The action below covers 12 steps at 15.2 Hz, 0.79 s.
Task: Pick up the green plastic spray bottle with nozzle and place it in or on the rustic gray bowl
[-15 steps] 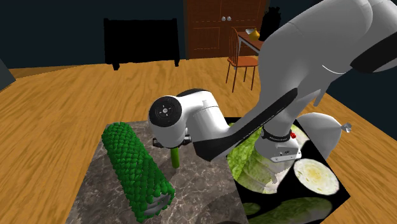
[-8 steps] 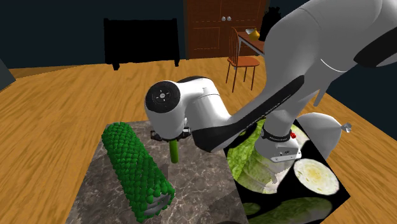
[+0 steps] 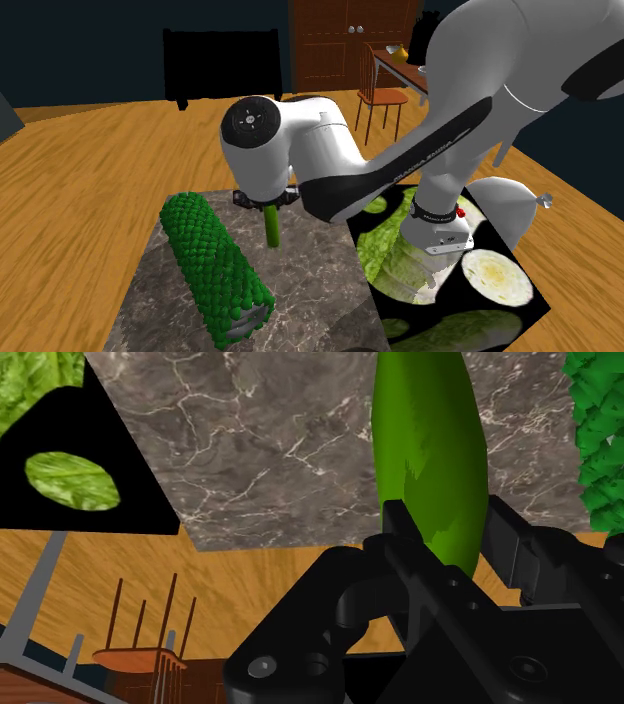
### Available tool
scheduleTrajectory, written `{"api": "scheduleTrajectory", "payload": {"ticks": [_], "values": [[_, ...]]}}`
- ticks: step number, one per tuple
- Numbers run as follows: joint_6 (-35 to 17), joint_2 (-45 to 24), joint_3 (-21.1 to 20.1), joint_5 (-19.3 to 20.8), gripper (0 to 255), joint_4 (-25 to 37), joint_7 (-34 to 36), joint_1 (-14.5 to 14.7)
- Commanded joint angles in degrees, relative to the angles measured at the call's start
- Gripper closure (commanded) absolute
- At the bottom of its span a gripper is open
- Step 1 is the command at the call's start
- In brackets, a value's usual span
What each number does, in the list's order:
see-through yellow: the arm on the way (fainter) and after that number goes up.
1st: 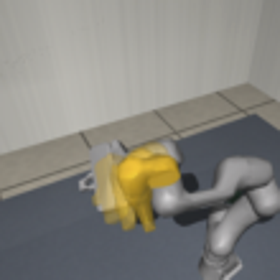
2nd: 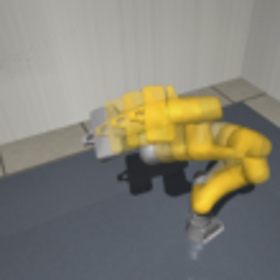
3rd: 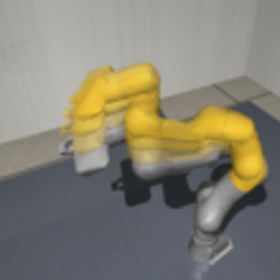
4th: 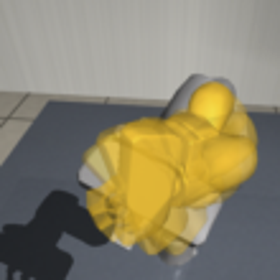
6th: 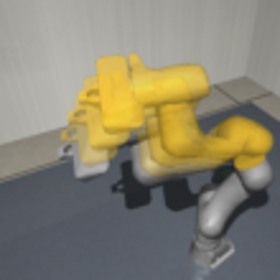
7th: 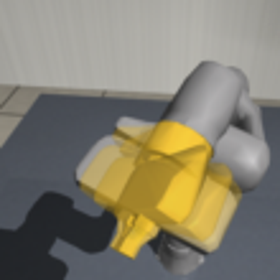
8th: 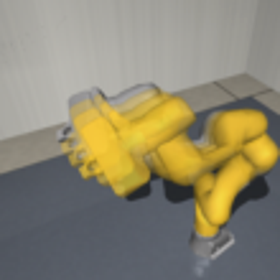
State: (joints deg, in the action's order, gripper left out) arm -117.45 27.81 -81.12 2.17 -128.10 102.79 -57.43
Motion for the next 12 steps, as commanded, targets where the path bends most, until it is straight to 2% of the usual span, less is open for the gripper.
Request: {"api": "scheduleTrajectory", "payload": {"ticks": [1,12], "values": [[1.41,0.21,1.76,-0.02,255,0.74,-0.59,1.4],[8.8,1.45,8.73,-0.14,255,5.87,-4.01,5.86]]}}
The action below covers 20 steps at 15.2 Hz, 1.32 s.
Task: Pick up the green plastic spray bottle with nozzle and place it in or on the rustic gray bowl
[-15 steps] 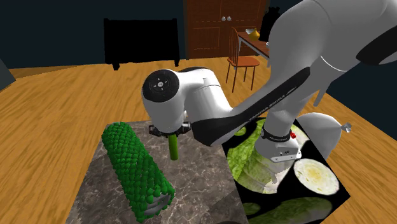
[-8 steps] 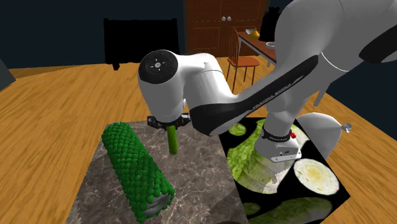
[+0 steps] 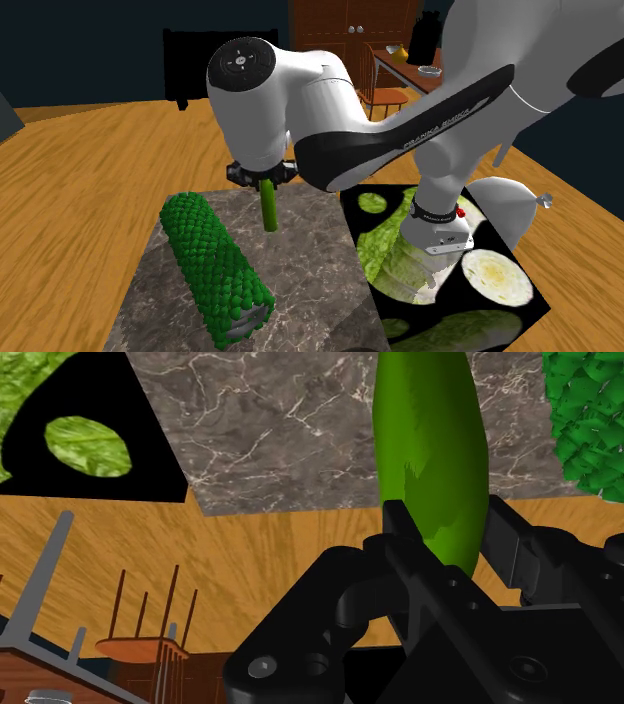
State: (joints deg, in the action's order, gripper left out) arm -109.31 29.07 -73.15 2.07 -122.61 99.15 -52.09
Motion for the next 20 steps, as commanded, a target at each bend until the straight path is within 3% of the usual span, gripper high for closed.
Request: {"api": "scheduleTrajectory", "payload": {"ticks": [1,4,12,20], "values": [[1.34,0.29,1.26,-0.04,255,0.91,-0.68,0.76],[2.91,0.49,2.33,-0.01,255,2.21,-1.37,1.26],[10.37,3.22,-3.57,-4.54,255,7.11,5.84,4.94],[18.2,5.39,-13.53,-8.96,255,16.43,13.27,2.71]]}}
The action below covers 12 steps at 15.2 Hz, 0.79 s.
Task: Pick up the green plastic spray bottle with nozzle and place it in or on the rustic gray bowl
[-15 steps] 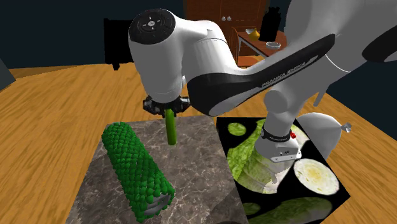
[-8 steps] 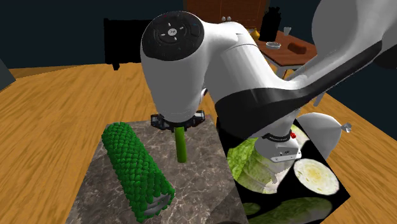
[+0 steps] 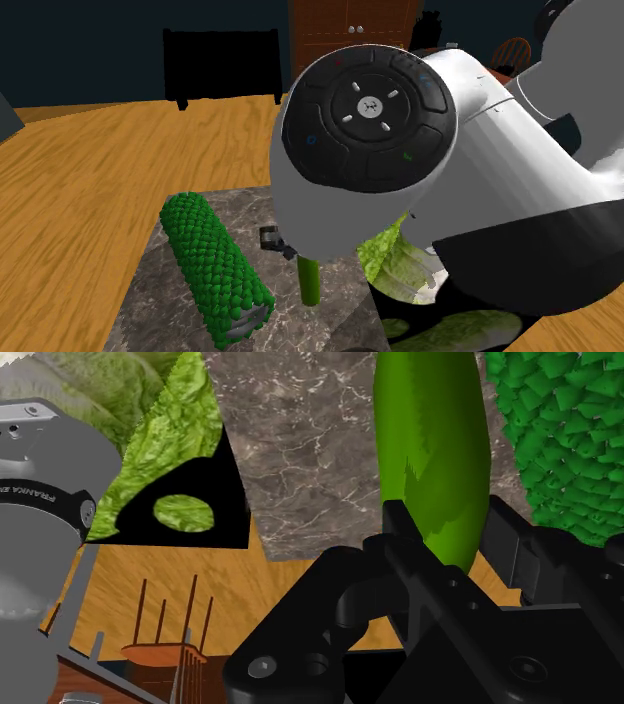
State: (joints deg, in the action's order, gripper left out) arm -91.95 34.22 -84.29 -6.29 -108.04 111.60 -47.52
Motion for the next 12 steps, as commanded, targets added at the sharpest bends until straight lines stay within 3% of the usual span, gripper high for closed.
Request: {"api": "scheduleTrajectory", "payload": {"ticks": [1,12], "values": [[1.86,0.64,-3.83,-1.21,255,3.36,1.69,-2.54],[15.08,8.69,-18.93,-9.88,255,26.06,10.28,-14.04]]}}
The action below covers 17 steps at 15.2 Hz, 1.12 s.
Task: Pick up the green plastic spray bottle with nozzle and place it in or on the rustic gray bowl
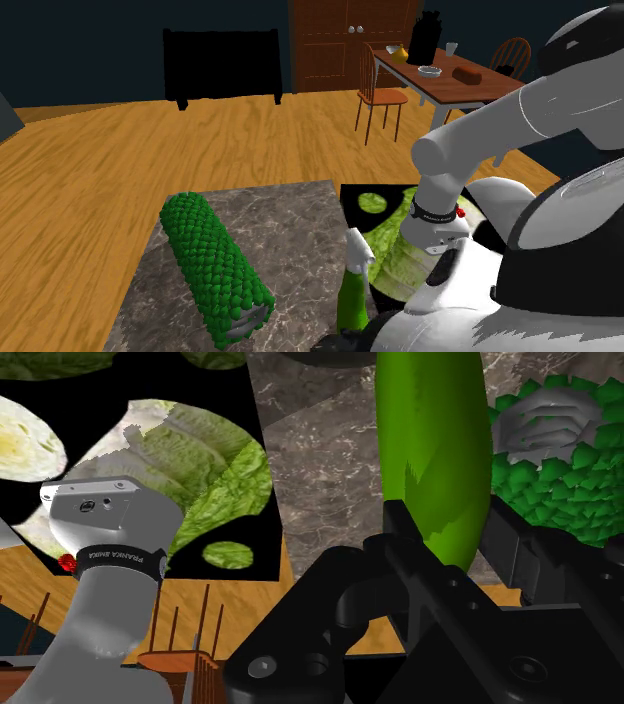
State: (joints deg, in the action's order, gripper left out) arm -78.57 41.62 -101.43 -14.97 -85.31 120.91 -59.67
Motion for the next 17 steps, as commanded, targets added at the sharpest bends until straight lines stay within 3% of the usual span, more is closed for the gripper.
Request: {"api": "scheduleTrajectory", "payload": {"ticks": [1,4,17], "values": [[3.17,2.32,-3.06,-2.11,255,6.17,1.81,-3.31],[8.39,6.01,-7.06,-5.27,255,16.67,4.78,-8.56],[-0.46,8.05,-8.02,-7.19,255,6.95,5.47,-5.21]]}}
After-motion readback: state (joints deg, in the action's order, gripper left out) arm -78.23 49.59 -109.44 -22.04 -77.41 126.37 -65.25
